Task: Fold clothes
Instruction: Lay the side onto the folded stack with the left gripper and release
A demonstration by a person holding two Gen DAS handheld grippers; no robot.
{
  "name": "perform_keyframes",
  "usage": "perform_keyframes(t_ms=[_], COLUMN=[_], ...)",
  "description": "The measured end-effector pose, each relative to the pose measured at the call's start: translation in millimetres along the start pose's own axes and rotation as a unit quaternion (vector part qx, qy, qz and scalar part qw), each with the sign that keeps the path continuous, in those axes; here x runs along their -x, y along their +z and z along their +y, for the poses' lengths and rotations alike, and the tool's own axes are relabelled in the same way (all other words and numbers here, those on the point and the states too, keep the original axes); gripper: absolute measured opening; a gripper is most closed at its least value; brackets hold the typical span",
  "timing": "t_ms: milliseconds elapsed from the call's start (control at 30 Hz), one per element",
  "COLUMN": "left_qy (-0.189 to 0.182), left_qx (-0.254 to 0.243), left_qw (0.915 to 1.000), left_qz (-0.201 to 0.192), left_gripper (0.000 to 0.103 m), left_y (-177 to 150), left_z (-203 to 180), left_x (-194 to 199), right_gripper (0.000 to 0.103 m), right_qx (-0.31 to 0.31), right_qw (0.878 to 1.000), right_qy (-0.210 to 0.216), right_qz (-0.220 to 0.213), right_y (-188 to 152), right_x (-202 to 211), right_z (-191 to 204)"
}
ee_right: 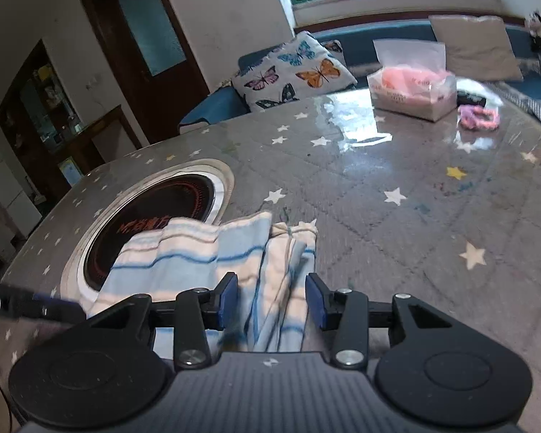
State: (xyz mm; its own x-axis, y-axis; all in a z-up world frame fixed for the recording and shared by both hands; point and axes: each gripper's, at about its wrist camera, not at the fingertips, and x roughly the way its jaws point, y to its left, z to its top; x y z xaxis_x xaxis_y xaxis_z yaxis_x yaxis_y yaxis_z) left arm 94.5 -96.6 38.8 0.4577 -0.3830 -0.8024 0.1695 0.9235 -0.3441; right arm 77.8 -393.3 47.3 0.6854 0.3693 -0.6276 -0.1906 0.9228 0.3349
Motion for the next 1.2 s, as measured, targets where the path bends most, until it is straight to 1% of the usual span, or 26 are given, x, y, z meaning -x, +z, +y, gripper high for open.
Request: perform_keyframes(t_ms=[67, 100, 133, 167, 200, 267, 400, 500, 633, 733, 867, 933, 1033, 1200], left_qy=[0.002, 0.002, 0.001, 0.001, 0.002, 0.003, 0.005, 0.01, 0.011, 0.009, 0.004, -0.005, -0.021, -0.04], left_qx=[-0.001, 0.0, 0.0, -0.001, -0.002, -0.003, -0.002, -0.001, -0.002, -0.01, -0.034, -0.051, -0.075, -0.108], left_qw=[1.0, 1.0, 1.0, 1.0, 1.0, 1.0, 1.0, 0.9999, 0.9999, 0.9999, 0.9994, 0.9986, 0.9969, 0.9933], left_qz=[0.0, 0.001, 0.002, 0.003, 0.004, 0.006, 0.006, 0.007, 0.011, 0.007, -0.004, -0.01, -0.01, 0.009], left_gripper=[0.043, 0.044, 0.044, 0.044, 0.044, 0.044, 0.044, 0.044, 0.044, 0.044, 0.044, 0.044, 0.044, 0.042], left_y=[0, 1, 1, 2, 2, 3, 3, 3, 2, 3, 4, 2, -2, -15], left_z=[1, 1, 0, 0, -1, -1, 0, 2, 3, 0, -12, -21, -34, -53], left_x=[-2, -4, -4, -7, -8, -10, -12, -14, -14, -10, -3, 0, -1, -14], right_gripper=[0.041, 0.033, 0.029, 0.022, 0.012, 0.008, 0.007, 0.007, 0.008, 0.014, 0.015, 0.015, 0.015, 0.015], right_qx=[0.001, 0.005, 0.007, 0.007, 0.01, 0.019, 0.029, 0.018, -0.028, -0.039, -0.001, 0.025, 0.056, 0.104], right_qw=[1.0, 1.0, 1.0, 1.0, 1.0, 1.0, 0.999, 0.999, 0.999, 0.999, 0.999, 0.999, 0.998, 0.994], right_qy=[0.002, 0.001, 0.001, 0.0, -0.003, -0.008, 0.003, 0.005, 0.015, 0.023, 0.008, 0.011, 0.026, 0.039], right_qz=[0.004, 0.005, 0.006, 0.005, 0.002, -0.005, -0.032, -0.043, -0.013, -0.008, -0.032, -0.036, -0.027, -0.009], right_y=[3, 3, 3, 3, 4, 6, 18, 25, 22, 22, 22, 20, 8, -18], right_x=[-8, -10, -11, -12, -12, -9, 4, 4, -21, -24, -2, 12, 27, 38], right_z=[0, 1, 3, 4, 6, 10, 19, 13, -13, -22, -12, -5, 7, 26])
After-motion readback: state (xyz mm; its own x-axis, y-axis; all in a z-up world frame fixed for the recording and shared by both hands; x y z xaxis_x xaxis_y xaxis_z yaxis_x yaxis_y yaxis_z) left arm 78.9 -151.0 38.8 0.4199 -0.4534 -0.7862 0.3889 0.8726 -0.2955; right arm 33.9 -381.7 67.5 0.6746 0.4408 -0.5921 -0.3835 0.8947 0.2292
